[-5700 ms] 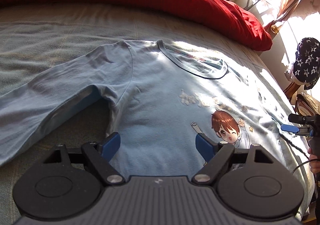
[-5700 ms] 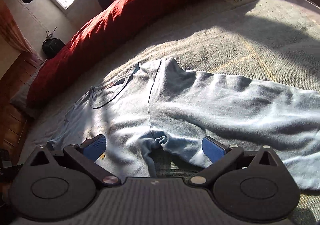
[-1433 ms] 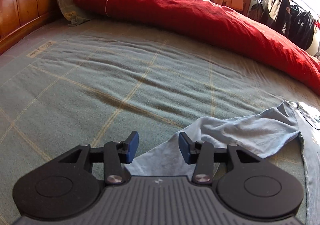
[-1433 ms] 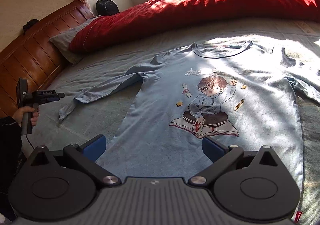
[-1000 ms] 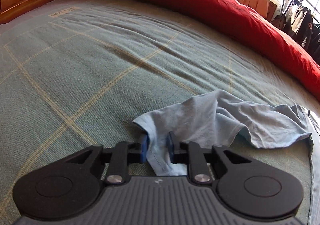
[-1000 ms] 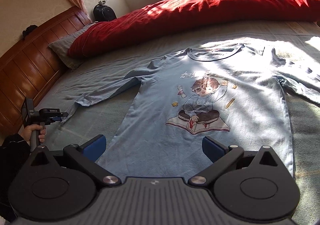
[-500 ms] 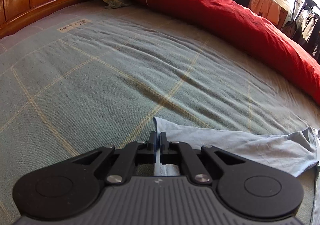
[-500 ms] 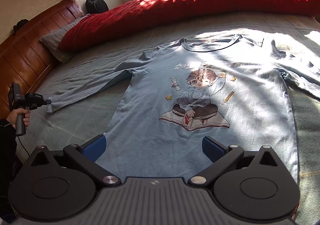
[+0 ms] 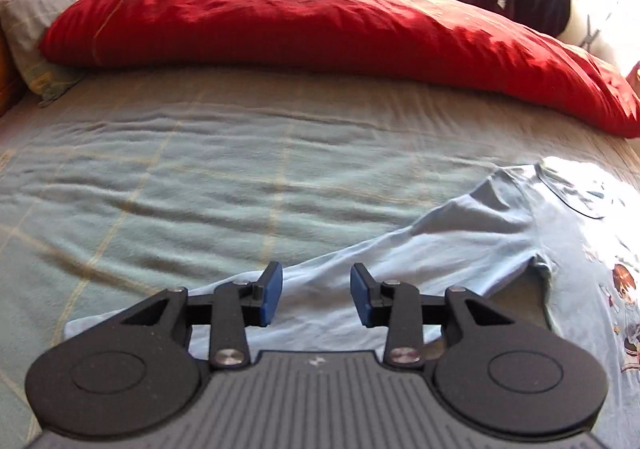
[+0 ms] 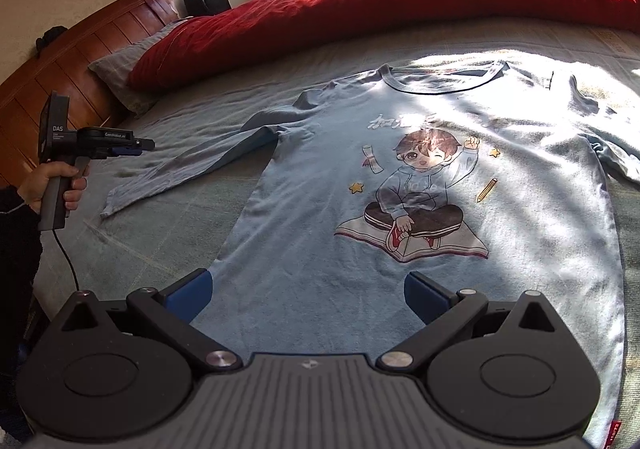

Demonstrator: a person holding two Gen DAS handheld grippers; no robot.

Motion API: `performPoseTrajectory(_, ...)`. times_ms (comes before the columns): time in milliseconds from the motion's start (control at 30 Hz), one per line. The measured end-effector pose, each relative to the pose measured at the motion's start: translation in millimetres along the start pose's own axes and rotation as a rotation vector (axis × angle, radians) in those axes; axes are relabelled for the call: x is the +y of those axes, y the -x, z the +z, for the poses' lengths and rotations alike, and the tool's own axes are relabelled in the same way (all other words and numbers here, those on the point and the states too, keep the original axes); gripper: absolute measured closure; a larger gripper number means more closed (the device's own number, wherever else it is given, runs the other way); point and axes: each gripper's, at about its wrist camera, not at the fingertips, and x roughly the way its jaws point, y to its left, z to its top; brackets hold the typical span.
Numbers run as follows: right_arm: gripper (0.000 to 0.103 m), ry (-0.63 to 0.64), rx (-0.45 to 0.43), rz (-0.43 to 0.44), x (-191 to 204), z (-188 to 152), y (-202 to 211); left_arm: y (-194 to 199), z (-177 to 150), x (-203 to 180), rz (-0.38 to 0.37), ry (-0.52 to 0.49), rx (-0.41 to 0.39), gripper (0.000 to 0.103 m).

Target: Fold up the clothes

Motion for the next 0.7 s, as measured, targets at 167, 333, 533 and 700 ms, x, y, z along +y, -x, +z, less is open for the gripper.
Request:
performPoseTrajectory(167, 0.000, -0.002, -0.007, 0.003, -11.0, -1.5, 6.1, -55.8, 5.9, -84.5, -0.048, -0.151, 0.020, 0.065)
performPoseTrajectory(333, 0.000, -0.039, -0.028, 0.014, -32.3, 1.1, 9.0, -78.8, -13.3, -108.7, -0.020, -0.183, 0.056, 0.063)
performPoseTrajectory(533, 0.000, -0.073, -0.020, 0.060, -55.8, -4.9, 5.7, -44.0, -54.4, -111.8, 0.059, -0.371, -0.009, 0.053)
performPoseTrajectory(700, 0.000, -0.111, -0.030, 0.088, -67.9, -7.8, 6.0, -33.0, -19.4, -128.0, 0.000, -0.340, -0.032, 0.050)
